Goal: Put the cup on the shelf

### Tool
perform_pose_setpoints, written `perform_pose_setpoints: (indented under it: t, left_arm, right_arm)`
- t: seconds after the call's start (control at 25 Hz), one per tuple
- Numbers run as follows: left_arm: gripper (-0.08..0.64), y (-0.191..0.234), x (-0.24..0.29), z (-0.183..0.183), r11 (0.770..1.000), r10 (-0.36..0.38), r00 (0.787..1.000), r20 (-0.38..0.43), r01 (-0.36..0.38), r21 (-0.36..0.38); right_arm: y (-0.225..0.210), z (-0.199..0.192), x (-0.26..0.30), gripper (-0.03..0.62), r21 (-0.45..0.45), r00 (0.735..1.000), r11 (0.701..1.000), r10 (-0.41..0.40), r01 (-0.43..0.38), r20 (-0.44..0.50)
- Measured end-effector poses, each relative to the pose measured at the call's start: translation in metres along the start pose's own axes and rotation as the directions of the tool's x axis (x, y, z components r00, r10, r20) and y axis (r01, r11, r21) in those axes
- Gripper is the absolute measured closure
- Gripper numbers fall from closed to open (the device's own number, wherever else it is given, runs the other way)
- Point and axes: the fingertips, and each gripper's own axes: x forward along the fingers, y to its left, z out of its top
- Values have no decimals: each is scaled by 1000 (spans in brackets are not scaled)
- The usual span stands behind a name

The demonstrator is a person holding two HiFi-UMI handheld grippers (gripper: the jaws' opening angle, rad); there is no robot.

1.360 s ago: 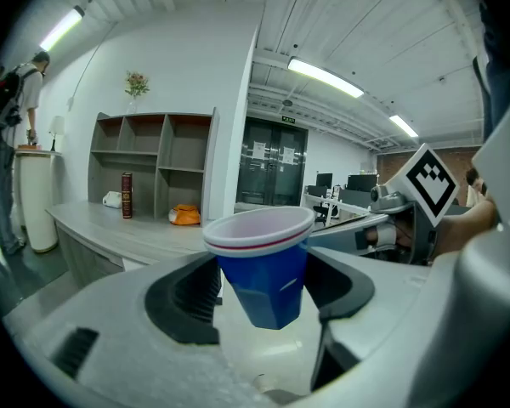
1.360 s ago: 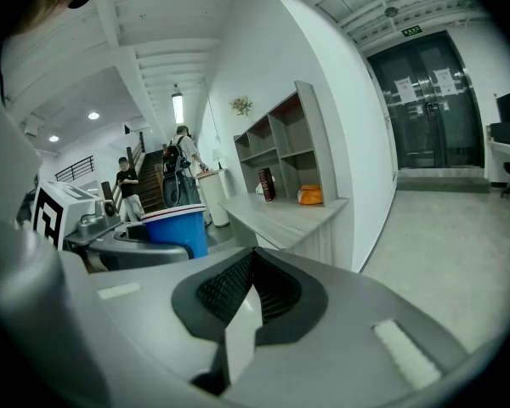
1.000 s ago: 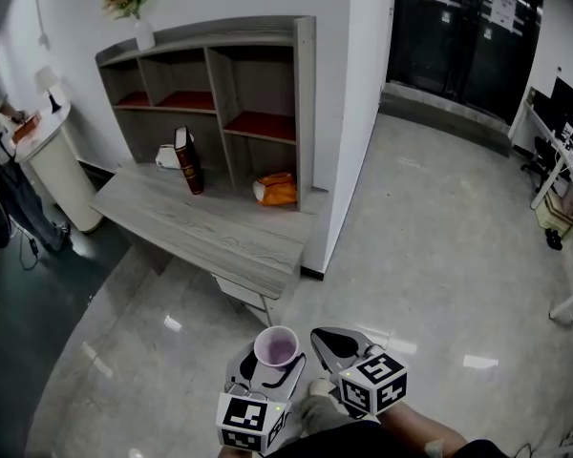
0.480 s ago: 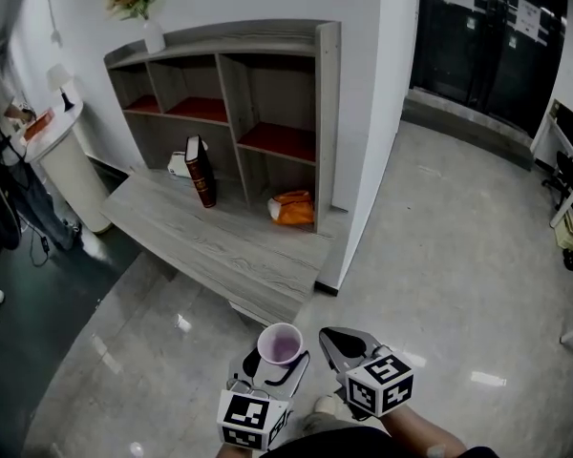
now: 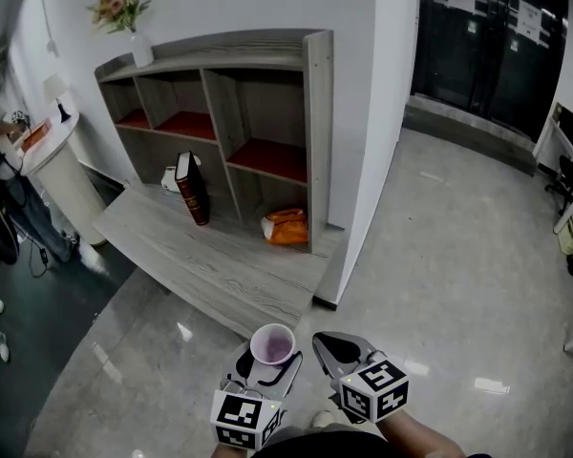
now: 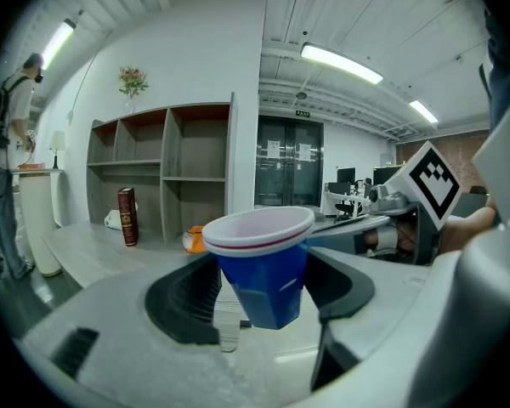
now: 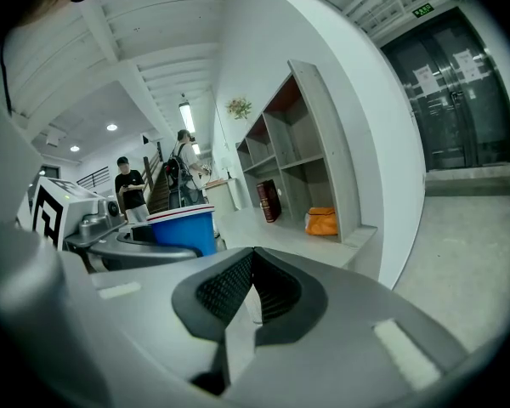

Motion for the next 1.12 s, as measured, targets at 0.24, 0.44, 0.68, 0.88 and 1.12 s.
perform_pose_setpoints:
  t: [0.24,0.44,0.68,0.88,1.12]
  left_arm:
    - [267,9,19,8,1000,-7,1000,-4,7,21]
    - [267,20,30,13,1000,-2,1000,-9,2,22]
    - [267,41,54,28,999,-16,1000,-11,16,37]
    - [267,60,78,46,997,-50,999,-11,51,57]
    - [268,90,106,72,994,-86,996,3,85,70]
  right_arm:
    - [-13,10,13,594,8,1000,1000,-7,7,19]
    - [-19,21,24,594,6,1000,1000,-7,7,23]
    - [-34,32,43,594,11,1000,1000,-20,20,16]
    - [-52,54,64,594,7,998,999,-51,51,21]
    - [-69,84,94,594,-7,997,997,-75,76,35]
